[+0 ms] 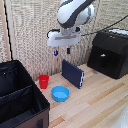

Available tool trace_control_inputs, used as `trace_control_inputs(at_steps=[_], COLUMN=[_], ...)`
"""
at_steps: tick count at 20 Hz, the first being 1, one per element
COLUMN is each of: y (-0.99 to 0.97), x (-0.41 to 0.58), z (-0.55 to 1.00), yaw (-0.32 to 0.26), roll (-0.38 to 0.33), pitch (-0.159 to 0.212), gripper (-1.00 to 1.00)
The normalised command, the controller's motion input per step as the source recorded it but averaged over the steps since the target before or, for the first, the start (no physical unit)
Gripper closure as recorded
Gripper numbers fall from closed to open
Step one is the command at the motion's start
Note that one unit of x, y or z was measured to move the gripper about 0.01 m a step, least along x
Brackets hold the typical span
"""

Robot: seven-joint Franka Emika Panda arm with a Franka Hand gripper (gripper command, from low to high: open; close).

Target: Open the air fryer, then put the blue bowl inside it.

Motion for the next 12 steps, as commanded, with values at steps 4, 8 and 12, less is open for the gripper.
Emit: trace_control_inputs(at_steps=[4,8,12], y=[-0.02,-0.06,-0.07], x=[0.024,0.000,0.000], z=[0.06,0.07,0.08], yaw=[-0.327,-0.375,-0.375], roll=[-0.061,-0.052,-0.048], pitch=[0.001,0.036,0.048], gripper=[-1.00,-1.00,-1.00])
